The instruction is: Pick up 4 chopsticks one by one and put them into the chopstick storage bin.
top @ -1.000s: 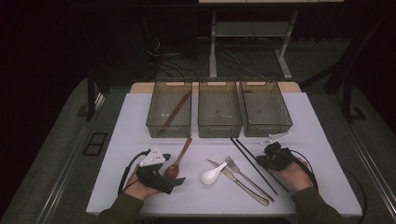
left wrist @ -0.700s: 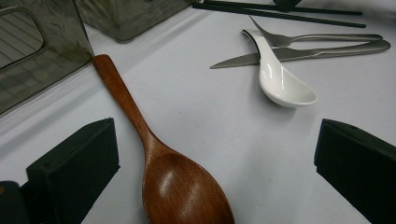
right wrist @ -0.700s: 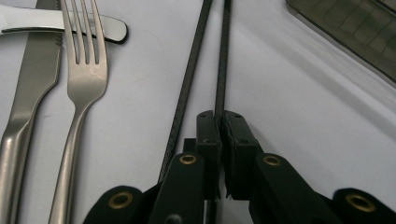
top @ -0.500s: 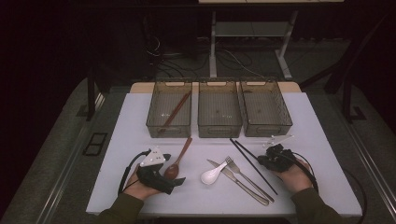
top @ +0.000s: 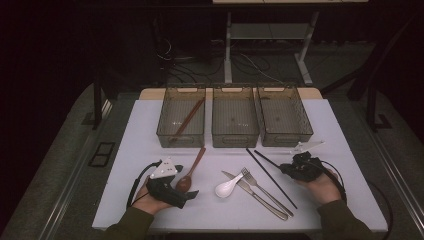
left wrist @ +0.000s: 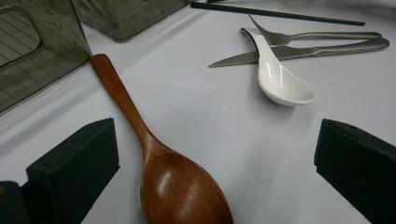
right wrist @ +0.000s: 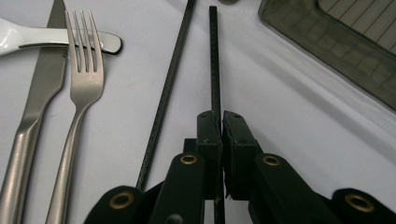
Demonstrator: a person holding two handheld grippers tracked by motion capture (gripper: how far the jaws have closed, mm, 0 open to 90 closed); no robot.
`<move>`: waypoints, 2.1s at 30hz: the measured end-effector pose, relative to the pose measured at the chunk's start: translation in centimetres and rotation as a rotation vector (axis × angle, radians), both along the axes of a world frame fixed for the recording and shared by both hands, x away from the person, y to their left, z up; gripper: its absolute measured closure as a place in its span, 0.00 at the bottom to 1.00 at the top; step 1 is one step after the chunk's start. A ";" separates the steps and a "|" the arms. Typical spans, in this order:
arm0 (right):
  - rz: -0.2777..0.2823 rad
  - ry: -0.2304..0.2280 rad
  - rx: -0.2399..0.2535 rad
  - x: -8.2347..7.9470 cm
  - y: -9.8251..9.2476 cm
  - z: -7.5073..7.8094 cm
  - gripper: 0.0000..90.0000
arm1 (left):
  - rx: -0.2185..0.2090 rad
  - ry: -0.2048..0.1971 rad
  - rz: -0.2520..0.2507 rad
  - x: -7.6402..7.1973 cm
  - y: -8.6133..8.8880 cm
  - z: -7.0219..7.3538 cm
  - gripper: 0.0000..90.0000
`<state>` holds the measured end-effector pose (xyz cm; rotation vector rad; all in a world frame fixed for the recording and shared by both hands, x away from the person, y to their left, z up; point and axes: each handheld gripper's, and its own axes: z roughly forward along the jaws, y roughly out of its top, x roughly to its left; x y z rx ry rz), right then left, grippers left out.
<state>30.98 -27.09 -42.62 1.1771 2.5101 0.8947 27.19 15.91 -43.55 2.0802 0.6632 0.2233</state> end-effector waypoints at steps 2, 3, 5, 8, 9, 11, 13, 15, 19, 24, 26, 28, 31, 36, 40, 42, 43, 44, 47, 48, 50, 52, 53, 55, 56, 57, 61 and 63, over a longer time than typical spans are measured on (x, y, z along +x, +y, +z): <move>-0.003 -0.006 0.009 0.0 -0.2 0.2 0.96 | -0.002 0.001 0.001 0.0 0.0 0.0 0.00; -0.004 -0.011 0.012 0.0 -0.3 0.3 0.96 | -0.003 0.001 0.000 0.0 0.0 0.0 0.00; -0.007 -0.014 0.016 0.0 -0.5 0.4 0.96 | -0.003 0.001 -0.001 0.0 0.0 0.0 0.00; -0.006 -0.017 0.021 0.0 -0.6 0.5 0.96 | -0.004 0.002 -0.003 0.0 -0.1 0.0 0.00; -0.010 -0.014 0.027 -0.1 -0.6 0.6 0.96 | -0.006 0.003 -0.003 0.0 -0.1 0.0 0.00; -0.004 -0.023 0.040 -0.1 -0.8 0.7 0.96 | -0.004 0.003 -0.009 0.0 -0.1 0.0 0.00; 0.000 -0.023 0.050 -0.2 -0.9 1.0 0.96 | -0.002 0.004 -0.012 0.0 -0.1 -0.1 0.00; 0.008 -0.027 0.060 -0.4 -0.9 1.3 0.96 | -0.006 0.003 -0.011 0.0 -0.1 0.0 0.00; 0.024 -0.036 0.079 -0.7 -0.9 1.8 0.96 | -0.011 0.002 -0.013 -0.1 -0.1 0.0 0.00; 0.045 -0.049 0.107 -1.0 -0.7 2.5 0.96 | -0.007 -0.001 -0.019 -0.2 -0.2 0.1 0.00; 0.053 -0.053 0.116 -1.1 -0.5 2.8 0.96 | -0.003 -0.001 -0.021 -0.1 -0.2 0.0 0.00; 0.065 -0.058 0.127 -1.1 -0.3 3.1 0.96 | -0.007 0.002 -0.019 -0.1 -0.2 0.1 0.00; 0.075 -0.059 0.155 -1.1 0.0 3.5 0.96 | -0.013 0.005 -0.014 -0.1 -0.1 0.0 0.00; 0.090 -0.067 0.173 -0.8 0.7 3.9 0.96 | -0.015 0.005 -0.011 -0.1 -0.1 0.0 0.00; 0.106 -0.071 0.179 -0.6 1.2 4.3 0.96 | -0.019 0.007 -0.008 -0.1 -0.1 0.0 0.00; 0.109 -0.069 0.185 -0.4 1.5 4.5 0.96 | -0.020 0.008 -0.008 -0.1 -0.2 0.0 0.00; 0.111 -0.071 0.188 -0.3 1.6 4.5 0.96 | -0.018 0.006 -0.009 -0.1 -0.2 0.0 0.00; 0.114 -0.072 0.190 -0.2 1.7 4.6 0.96 | -0.017 0.006 -0.010 -0.1 -0.2 0.0 0.00; 0.126 -0.081 0.200 0.2 2.3 5.0 0.96 | -0.015 0.004 -0.013 -0.1 -0.1 0.0 0.00; 0.130 -0.084 0.201 0.3 2.5 5.1 0.96 | -0.016 0.003 -0.015 -0.1 -0.1 0.0 0.00; 0.136 -0.082 0.199 0.6 2.9 5.2 0.96 | -0.013 0.002 -0.012 -0.1 -0.2 0.0 0.00; 0.140 -0.086 0.205 0.8 3.4 5.2 0.96 | -0.019 0.002 -0.012 -0.1 -0.2 -0.1 0.00; 0.141 -0.085 0.204 1.0 3.6 5.3 0.96 | -0.014 0.001 -0.015 -0.1 -0.2 0.0 0.00; 0.142 -0.088 0.206 1.2 4.0 5.4 0.96 | -0.026 0.004 -0.007 -0.1 -0.3 -0.1 0.00; 0.142 -0.089 0.207 1.3 4.2 5.5 0.96 | -0.028 0.005 -0.007 -0.1 -0.2 -0.1 0.00; 0.145 -0.091 0.209 1.4 4.5 5.6 0.96 | -0.028 0.004 -0.007 -0.1 -0.2 -0.1 0.00; 0.152 -0.097 0.215 2.0 5.4 5.9 0.96 | -0.027 0.007 -0.006 -0.1 -0.2 -0.1 0.00; 0.156 -0.106 0.217 2.3 5.8 6.1 0.96 | -0.029 0.007 -0.004 -0.2 -0.3 -0.1 0.00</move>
